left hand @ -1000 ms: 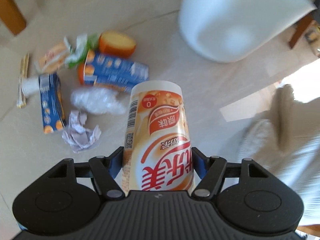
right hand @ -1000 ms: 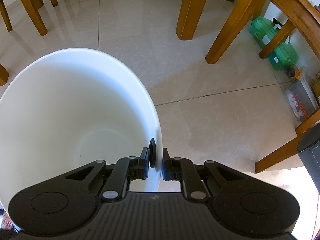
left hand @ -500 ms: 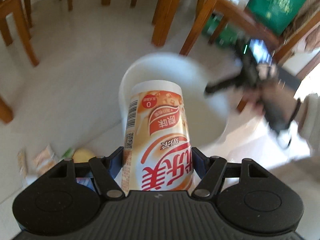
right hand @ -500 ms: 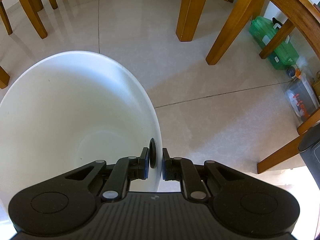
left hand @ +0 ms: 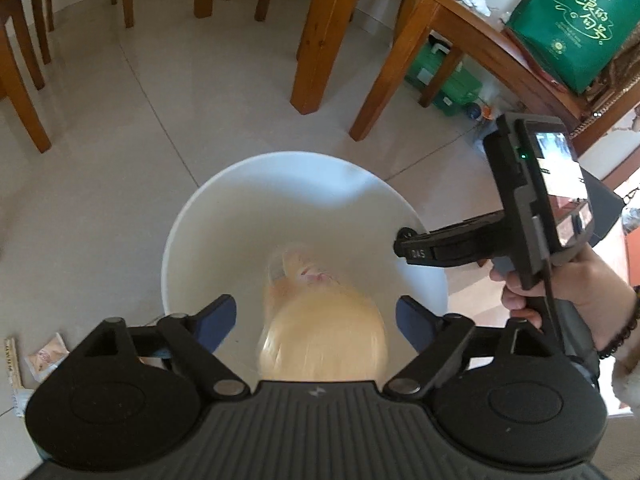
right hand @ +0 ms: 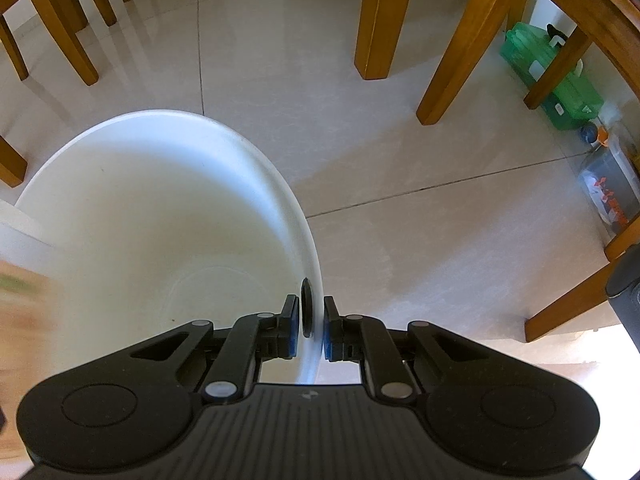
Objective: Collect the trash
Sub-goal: 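Carry the cup over the bin and open the left gripper, then lower the left gripper onto the crumpled white paper and close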
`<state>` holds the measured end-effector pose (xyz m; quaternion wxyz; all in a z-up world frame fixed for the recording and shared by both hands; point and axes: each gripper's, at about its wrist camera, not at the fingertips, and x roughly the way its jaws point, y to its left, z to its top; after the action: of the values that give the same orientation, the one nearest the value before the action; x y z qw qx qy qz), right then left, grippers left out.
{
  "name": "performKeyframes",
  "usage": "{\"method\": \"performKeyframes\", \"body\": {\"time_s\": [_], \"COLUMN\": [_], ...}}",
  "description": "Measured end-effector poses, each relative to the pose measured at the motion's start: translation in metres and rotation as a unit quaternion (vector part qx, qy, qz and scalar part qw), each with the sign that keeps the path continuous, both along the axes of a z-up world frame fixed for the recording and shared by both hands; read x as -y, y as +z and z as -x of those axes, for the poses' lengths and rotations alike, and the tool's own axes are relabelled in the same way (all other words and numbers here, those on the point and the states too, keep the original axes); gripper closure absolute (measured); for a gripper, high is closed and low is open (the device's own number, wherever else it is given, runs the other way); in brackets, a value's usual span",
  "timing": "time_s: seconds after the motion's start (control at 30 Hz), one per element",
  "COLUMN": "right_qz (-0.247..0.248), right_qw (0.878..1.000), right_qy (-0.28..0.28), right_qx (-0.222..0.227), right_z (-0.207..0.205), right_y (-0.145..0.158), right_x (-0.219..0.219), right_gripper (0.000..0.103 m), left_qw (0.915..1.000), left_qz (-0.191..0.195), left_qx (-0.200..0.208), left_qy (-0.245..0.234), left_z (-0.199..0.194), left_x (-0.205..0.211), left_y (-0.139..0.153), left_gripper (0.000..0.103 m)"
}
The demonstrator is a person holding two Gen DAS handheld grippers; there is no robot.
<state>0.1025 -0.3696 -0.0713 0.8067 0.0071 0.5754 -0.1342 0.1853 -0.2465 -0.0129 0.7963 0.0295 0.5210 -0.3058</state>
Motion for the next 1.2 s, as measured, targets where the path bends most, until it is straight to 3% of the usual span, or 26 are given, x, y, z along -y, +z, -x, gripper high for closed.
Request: {"method": "performKeyframes", "body": {"time_s": [0.4, 0.73, 0.97, 1.2], "right_qz": [-0.004, -0.001, 0.002, 0.016], "right_qw": [1.0, 1.0, 1.0, 1.0], "right_qy": [0.0, 0.002, 0.006, 0.017], "right_qx": [0.002, 0.001, 0.002, 0.011], "right_z": [0.002, 0.001, 0.001, 0.001], "right_y": [0.0, 0.001, 0.0, 0.004], "right_x": [0.0, 0.002, 0.001, -0.002], "right_gripper": [0.092, 0.092, 0.092, 0.092], "left_qw": [0.9977, 0.9958, 0.994, 0.9853], "left_qz": [-0.022, -0.038, -0.064, -0.094], "left_qx": [0.063, 0.083, 0.071, 0.069], "left_qy": [-0.013, 0.008, 0.054, 0.125], "left_z": [0.017, 0.042, 0.052, 0.076], "left_x": [-0.021, -0.073, -0.116, -0.175], "left_y": [0.018, 0.012, -0.022, -0.097], "left_gripper": [0.009, 0.008, 0.008, 0.007]}}
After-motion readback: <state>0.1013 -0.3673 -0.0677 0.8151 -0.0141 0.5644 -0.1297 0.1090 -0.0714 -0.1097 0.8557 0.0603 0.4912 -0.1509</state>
